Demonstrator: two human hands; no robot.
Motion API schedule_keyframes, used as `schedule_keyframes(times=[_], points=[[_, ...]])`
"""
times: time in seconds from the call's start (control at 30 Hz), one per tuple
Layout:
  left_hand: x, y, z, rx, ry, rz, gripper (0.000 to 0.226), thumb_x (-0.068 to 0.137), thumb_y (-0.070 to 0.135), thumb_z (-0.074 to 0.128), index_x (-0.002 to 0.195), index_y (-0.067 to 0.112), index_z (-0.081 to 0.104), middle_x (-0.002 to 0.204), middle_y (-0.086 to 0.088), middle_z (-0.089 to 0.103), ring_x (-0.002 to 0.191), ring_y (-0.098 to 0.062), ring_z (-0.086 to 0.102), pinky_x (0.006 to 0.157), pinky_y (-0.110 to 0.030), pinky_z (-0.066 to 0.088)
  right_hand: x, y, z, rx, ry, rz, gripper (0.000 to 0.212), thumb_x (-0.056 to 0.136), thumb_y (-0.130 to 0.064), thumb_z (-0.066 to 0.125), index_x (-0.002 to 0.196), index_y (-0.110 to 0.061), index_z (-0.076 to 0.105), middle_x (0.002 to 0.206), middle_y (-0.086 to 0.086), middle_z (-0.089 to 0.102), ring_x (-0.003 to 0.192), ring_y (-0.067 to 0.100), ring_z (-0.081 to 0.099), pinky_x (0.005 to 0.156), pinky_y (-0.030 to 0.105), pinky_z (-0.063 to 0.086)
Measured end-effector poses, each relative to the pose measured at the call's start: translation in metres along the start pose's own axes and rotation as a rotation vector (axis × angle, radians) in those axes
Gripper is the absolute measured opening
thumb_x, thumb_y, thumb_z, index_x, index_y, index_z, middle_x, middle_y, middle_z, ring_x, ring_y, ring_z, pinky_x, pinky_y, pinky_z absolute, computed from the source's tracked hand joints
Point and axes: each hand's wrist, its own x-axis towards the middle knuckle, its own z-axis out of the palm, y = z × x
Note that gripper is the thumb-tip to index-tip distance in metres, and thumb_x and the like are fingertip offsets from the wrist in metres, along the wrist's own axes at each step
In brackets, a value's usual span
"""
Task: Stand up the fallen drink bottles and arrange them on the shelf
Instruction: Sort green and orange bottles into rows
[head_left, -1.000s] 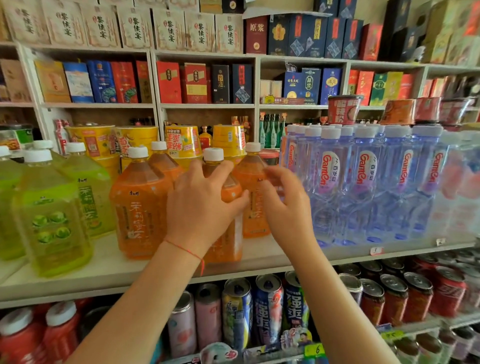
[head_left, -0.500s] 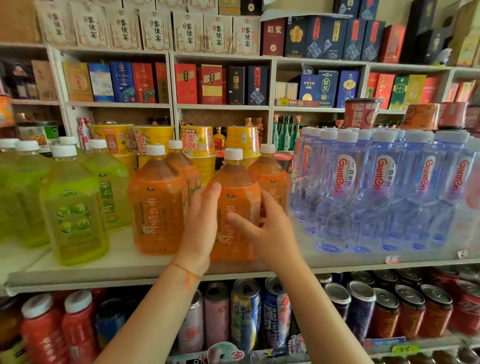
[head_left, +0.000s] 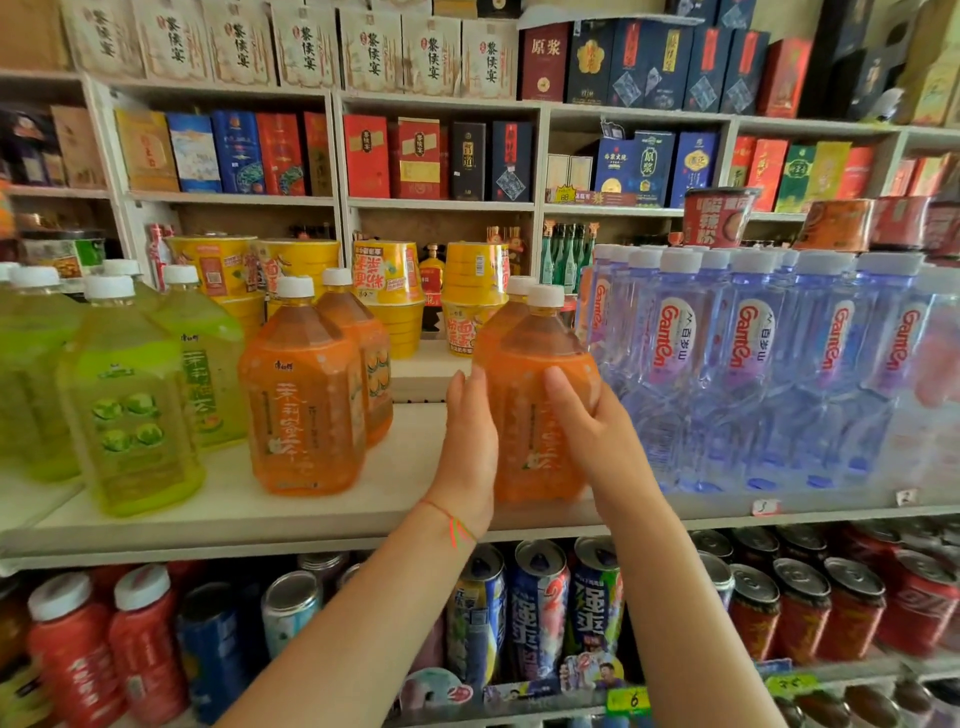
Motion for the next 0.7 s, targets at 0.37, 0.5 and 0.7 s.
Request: schedule_keyframes(times=[0.37, 0.5, 0.7], points=[[-0.012, 0.022, 0.001, 0.311, 0.037, 0.145, 0.033, 0.107, 0.049, 0.032, 0.116, 0.037, 0.062, 0.116, 0.012, 0.066, 0.107, 0.009, 0.058, 0.099, -0.025, 0.046, -0.028, -0.01, 0.02, -0.167, 0.202, -0.152, 0.072, 0.097, -0.055, 0.051, 0.155, -0.021, 0.024, 0.143, -0.007, 0.047, 0.138, 0.014, 0.041, 0.106, 0.032, 0.043], [-0.028, 0.046, -0.042, 0.692, 0.472, 0.909, 0.033, 0.098, 0.023, 0.056, 0.13, 0.014, 0.056, 0.139, -0.005, 0.05, 0.13, -0.006, 0.045, 0.11, -0.02, 0.034, -0.04, -0.021, 0.059, -0.327, 0.428, -0.759, 0.065, 0.094, -0.017, 0.055, 0.151, 0.004, 0.03, 0.159, 0.019, 0.029, 0.152, 0.027, 0.022, 0.122, 0.041, 0.024], [-0.012, 0.074, -0.125, 1.072, 0.688, 0.633, 0.106, 0.072, 0.061, 0.074, 0.156, 0.021, 0.024, 0.152, -0.016, 0.036, 0.14, -0.035, 0.037, 0.108, -0.049, 0.038, -0.033, -0.008, 0.129, -0.3, 0.065, -0.606, 0.045, 0.098, -0.016, 0.053, 0.141, -0.004, 0.049, 0.153, 0.01, 0.04, 0.143, 0.017, 0.035, 0.115, 0.015, 0.028]])
